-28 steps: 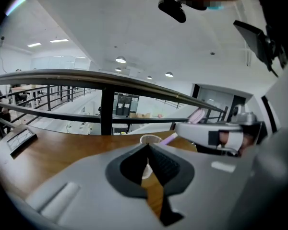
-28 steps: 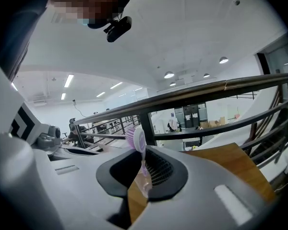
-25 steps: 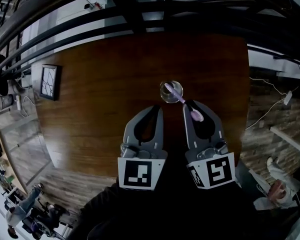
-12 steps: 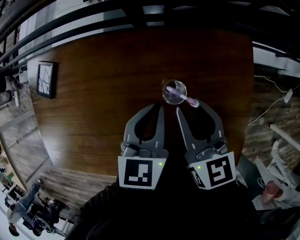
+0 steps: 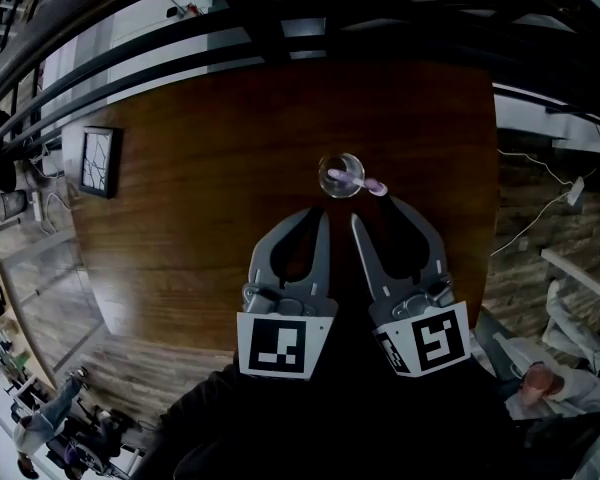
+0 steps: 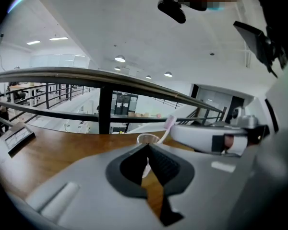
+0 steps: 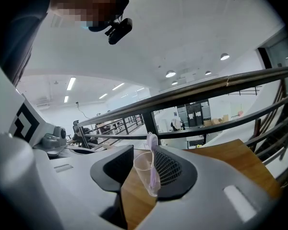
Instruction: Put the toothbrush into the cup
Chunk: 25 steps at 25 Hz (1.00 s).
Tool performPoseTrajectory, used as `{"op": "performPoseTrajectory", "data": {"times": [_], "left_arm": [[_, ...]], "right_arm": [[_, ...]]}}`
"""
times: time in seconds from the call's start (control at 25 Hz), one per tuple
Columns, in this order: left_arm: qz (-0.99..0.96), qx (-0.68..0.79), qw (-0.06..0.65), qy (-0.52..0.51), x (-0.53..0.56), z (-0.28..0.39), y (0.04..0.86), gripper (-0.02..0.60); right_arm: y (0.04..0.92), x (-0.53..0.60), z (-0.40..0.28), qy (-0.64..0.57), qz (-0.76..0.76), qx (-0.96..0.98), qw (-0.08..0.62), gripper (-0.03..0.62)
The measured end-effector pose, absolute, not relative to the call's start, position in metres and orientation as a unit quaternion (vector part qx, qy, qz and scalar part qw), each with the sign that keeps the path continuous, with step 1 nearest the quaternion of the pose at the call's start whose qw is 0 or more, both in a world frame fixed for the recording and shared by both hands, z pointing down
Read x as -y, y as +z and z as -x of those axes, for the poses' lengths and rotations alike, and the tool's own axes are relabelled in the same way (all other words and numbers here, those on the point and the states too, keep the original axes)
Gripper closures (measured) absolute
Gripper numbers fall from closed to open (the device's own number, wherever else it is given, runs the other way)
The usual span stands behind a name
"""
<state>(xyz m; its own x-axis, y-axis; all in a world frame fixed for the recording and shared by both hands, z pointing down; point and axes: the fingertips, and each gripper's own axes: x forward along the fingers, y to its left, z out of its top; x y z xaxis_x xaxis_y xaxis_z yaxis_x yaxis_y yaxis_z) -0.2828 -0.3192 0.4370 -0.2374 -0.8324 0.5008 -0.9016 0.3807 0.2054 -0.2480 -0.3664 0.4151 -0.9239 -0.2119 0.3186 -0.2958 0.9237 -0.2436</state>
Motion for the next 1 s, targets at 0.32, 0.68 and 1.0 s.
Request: {"op": "performPoseTrajectory", "data": {"times": [0.32,0.68,1.0], "left_arm": [[-0.565,0.785,0.245,0.063,0.312,0.264,0.414,0.572],[-0.586,0.782,0.204,0.058,0.297,0.24,0.384,0.573],[-0.598,0.786,0.152,0.045,0.269,0.222,0.342,0.572]], "right_arm": [[0.392,0.357,0.229,0.128,-0.14,0.975,0.118,0.457],[0.358,0.338,0.203,0.111,-0.154,0.979,0.073,0.464],[0.318,0.304,0.179,0.07,-0.162,0.984,0.032,0.57]]}}
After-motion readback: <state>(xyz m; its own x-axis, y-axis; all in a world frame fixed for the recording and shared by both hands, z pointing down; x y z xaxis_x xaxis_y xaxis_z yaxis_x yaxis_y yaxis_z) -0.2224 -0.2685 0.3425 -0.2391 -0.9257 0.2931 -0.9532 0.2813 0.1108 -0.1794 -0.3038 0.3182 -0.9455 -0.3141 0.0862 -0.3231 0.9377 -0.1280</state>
